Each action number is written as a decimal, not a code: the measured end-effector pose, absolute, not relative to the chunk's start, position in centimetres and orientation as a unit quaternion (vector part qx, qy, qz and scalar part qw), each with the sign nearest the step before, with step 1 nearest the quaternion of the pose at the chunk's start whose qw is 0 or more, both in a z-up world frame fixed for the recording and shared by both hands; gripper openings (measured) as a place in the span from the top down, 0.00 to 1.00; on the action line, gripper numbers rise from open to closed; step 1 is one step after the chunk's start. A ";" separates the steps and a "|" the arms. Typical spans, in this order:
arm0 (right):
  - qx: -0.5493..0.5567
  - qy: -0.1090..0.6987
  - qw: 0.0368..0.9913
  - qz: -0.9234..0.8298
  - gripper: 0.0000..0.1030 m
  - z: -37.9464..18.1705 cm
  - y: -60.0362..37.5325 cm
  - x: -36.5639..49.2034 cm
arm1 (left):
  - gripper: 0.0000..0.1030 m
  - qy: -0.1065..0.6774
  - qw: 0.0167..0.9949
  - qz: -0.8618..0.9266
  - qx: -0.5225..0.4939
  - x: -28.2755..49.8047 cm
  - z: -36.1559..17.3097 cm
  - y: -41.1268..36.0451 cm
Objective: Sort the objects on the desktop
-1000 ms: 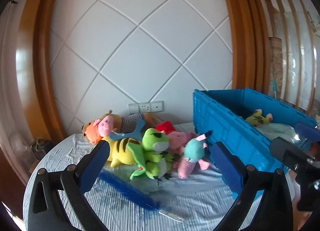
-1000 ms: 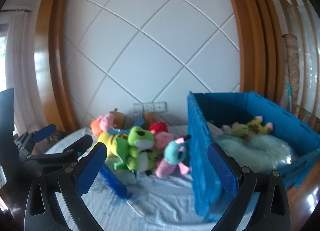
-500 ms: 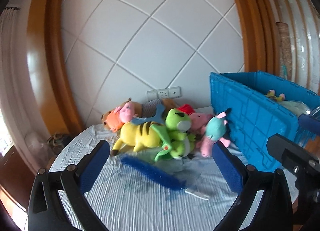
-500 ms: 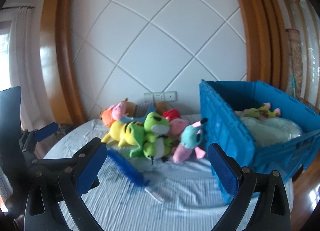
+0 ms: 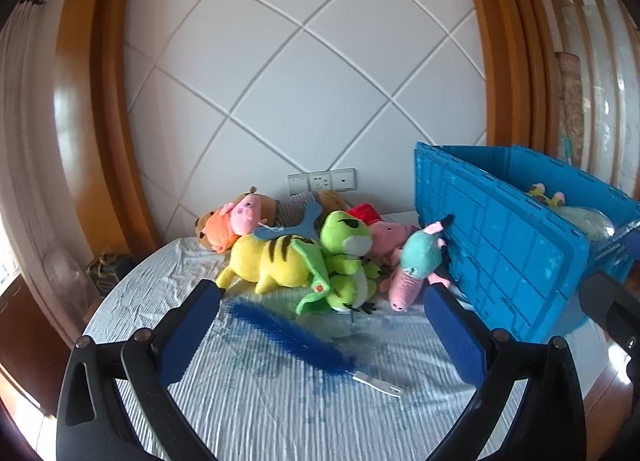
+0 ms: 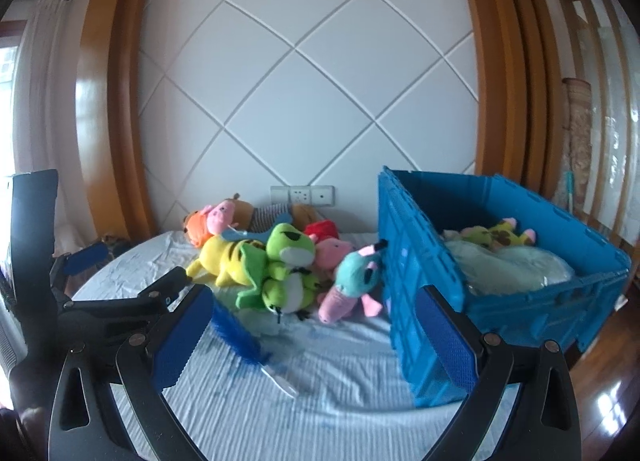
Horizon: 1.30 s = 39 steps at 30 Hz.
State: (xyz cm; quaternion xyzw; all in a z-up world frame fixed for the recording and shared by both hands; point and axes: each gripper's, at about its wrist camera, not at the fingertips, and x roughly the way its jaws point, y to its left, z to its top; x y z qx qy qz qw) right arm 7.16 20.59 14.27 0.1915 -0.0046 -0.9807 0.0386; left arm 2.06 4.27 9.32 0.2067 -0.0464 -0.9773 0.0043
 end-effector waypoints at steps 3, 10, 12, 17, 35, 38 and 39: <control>0.191 -0.010 0.027 -0.981 0.01 14.1 21.3 7.7 | 0.00 -0.059 -0.009 -0.976 0.208 2.2 9.2 5.6; 0.188 -0.029 -0.002 -0.982 0.01 14.2 22.8 8.5 | 0.00 -0.082 -0.028 -0.975 0.205 2.5 9.3 7.1; 0.187 -0.032 -0.006 -0.982 0.01 14.3 23.1 8.6 | 0.00 -0.081 -0.031 -0.974 0.208 2.5 9.2 7.0; 0.186 -0.033 -0.011 -0.982 0.01 14.6 23.3 8.8 | 0.00 -0.079 -0.032 -0.973 0.213 2.5 8.9 7.0; 0.164 -0.028 -0.005 -0.986 0.01 16.0 23.1 9.1 | 0.00 -0.087 -0.030 -0.971 0.221 1.9 8.7 7.2; 0.153 -0.027 0.001 -0.988 0.01 16.7 22.8 9.5 | 0.00 -0.090 -0.026 -0.971 0.218 1.9 8.7 7.1; 0.150 -0.025 0.001 -0.988 0.01 16.8 22.7 9.6 | 0.00 -0.091 -0.024 -0.972 0.216 1.9 8.7 7.1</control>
